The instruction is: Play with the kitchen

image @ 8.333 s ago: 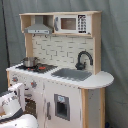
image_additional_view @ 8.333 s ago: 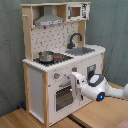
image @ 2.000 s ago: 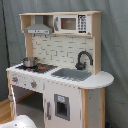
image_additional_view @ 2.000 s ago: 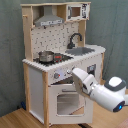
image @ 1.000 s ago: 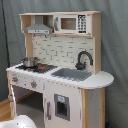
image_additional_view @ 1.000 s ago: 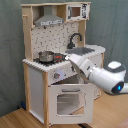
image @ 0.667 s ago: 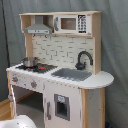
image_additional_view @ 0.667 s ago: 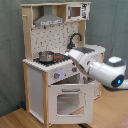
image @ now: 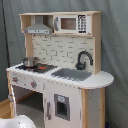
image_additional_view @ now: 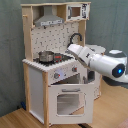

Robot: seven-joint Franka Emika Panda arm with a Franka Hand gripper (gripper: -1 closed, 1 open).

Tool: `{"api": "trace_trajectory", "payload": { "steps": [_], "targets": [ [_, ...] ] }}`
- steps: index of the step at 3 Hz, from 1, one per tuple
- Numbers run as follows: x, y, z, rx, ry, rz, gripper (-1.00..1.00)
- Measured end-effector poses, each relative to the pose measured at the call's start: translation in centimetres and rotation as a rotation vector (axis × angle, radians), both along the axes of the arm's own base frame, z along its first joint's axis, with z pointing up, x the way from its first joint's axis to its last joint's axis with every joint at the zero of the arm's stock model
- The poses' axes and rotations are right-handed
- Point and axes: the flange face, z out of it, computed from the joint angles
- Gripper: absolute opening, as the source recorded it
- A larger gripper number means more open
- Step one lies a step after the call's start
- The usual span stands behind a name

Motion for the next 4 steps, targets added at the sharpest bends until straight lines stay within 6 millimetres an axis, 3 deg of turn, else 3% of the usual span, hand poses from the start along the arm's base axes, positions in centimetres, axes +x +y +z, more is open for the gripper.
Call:
{"api": "trace_trajectory", "payload": {
  "steps": [4],
  "targets": [
    [1.3, -4.1, 2.5, -0.117, 0.285, -0.167, 1.0]
  ]
}}
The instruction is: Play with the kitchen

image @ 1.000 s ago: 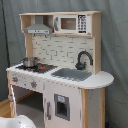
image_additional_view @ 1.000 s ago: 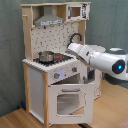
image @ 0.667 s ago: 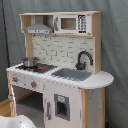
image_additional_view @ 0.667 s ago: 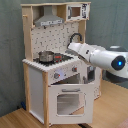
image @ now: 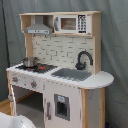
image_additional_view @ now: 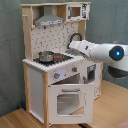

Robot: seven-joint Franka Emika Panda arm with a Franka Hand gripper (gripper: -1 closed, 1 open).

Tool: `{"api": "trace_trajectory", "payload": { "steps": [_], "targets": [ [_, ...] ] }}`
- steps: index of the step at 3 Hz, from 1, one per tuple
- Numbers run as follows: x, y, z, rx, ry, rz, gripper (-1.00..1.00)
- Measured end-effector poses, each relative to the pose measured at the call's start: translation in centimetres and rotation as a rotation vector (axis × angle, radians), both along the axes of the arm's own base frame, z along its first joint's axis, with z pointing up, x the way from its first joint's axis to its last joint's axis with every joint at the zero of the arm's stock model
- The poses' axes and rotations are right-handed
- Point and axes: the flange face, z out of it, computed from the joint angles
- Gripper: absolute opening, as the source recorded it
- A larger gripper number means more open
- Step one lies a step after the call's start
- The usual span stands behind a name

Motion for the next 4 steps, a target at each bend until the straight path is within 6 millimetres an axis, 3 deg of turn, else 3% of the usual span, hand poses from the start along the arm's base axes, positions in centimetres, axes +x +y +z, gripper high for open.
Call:
{"api": "trace_trajectory", "payload": {
  "steps": [2, 4],
  "targets": [
    [1.1, -2.5, 0.7, -0.041, 0.177, -0.072, 1.0],
    [3.6, -6.1, -0.1, -0.063, 0.432, -0.154, 1.0]
  ]
}}
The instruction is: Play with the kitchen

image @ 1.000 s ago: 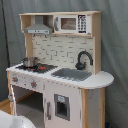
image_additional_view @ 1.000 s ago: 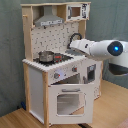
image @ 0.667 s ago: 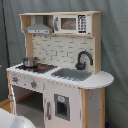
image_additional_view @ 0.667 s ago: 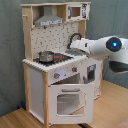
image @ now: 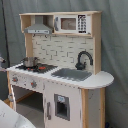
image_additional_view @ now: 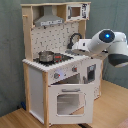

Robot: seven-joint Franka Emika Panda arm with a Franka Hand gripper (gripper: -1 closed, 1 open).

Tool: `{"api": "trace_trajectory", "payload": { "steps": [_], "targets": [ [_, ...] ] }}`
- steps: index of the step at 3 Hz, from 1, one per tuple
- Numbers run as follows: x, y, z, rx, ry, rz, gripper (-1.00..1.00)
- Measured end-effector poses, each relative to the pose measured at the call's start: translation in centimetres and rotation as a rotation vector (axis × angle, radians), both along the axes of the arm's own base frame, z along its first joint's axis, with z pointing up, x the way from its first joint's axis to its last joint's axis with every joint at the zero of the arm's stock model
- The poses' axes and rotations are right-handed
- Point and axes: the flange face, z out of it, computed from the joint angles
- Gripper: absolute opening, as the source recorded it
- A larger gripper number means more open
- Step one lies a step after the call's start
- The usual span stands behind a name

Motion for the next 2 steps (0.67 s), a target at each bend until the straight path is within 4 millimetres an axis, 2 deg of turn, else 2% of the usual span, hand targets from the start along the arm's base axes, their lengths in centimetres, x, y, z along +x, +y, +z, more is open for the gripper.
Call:
{"api": "trace_trajectory", "payload": {
  "steps": [2],
  "targets": [
    [3.0, -5.0, -2.0, 0.002, 0.232, -0.087, 1.0]
  ]
}}
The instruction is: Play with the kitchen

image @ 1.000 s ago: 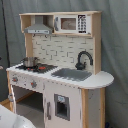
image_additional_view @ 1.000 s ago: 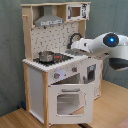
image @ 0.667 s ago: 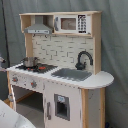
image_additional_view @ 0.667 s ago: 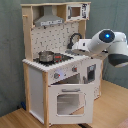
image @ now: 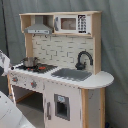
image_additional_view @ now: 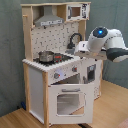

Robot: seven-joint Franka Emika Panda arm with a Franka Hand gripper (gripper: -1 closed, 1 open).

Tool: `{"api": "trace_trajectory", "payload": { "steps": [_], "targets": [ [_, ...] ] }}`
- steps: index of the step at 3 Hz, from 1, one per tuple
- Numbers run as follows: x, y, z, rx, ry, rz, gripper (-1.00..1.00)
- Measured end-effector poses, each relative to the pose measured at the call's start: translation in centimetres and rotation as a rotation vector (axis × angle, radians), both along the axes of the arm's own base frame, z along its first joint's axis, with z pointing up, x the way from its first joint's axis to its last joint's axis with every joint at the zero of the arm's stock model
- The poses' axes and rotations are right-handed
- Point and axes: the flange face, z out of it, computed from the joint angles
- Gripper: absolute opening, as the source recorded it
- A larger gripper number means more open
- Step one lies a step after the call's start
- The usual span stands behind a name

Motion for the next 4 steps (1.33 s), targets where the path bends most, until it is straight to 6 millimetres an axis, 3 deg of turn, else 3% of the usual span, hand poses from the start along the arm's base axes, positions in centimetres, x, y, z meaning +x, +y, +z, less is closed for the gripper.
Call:
{"api": "trace_trajectory", "payload": {
  "steps": [3, 4],
  "targets": [
    [3.8, -7.0, -7.4, 0.007, 0.289, -0.051, 1.0],
    [4.8, -8.5, -9.2, 0.024, 0.342, -0.021, 1.0]
  ]
}}
